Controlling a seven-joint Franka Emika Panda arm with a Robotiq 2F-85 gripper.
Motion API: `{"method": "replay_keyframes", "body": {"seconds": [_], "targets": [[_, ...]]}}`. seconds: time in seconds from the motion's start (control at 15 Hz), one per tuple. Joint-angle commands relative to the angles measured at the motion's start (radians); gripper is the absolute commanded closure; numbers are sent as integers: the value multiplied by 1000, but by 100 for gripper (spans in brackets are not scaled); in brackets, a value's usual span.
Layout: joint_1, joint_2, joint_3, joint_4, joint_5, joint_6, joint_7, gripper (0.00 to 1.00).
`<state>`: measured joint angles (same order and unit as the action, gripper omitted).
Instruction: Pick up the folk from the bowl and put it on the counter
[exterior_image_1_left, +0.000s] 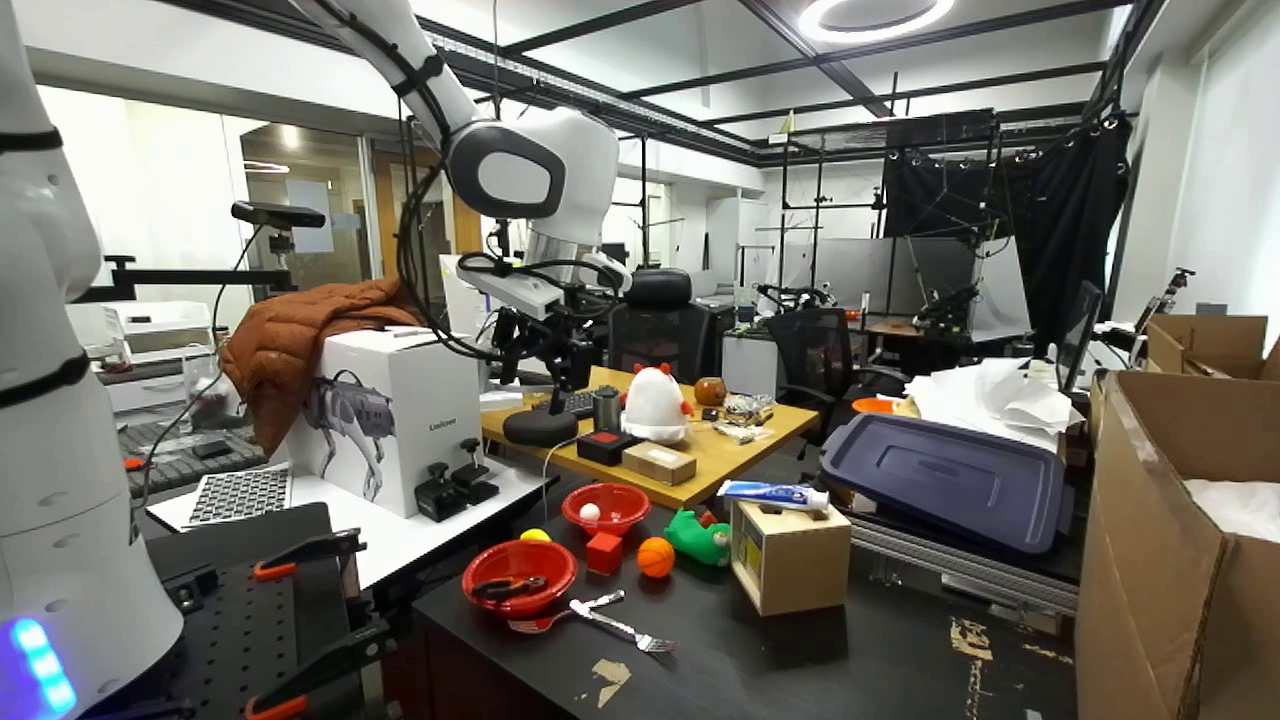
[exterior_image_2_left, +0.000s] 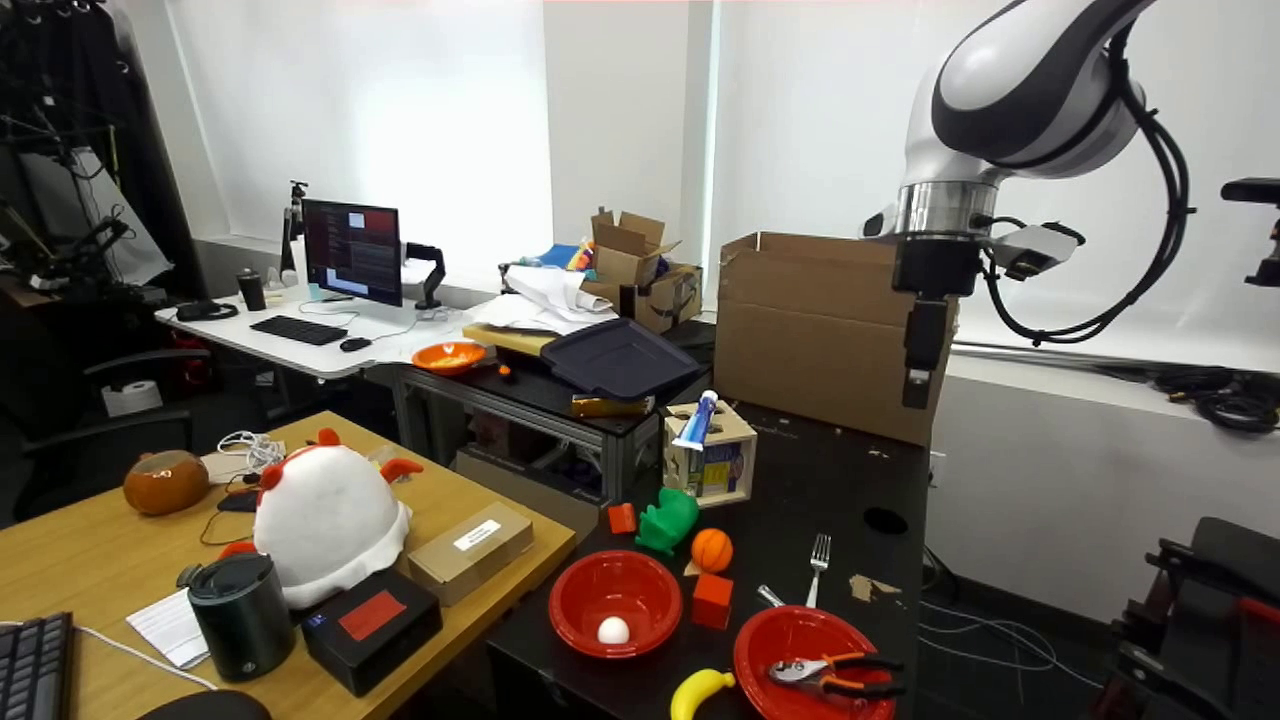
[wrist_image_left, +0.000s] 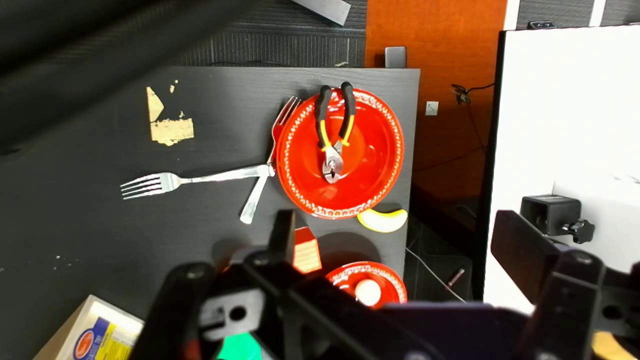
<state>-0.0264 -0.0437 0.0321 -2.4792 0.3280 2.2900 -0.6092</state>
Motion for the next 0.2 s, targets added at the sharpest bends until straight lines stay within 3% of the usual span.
{"method": "replay_keyframes", "body": {"seconds": [0.0, 0.13], "targets": [[17, 0, -17, 1, -2, -2, 2, 0], [17, 0, -17, 1, -2, -2, 2, 0]]}}
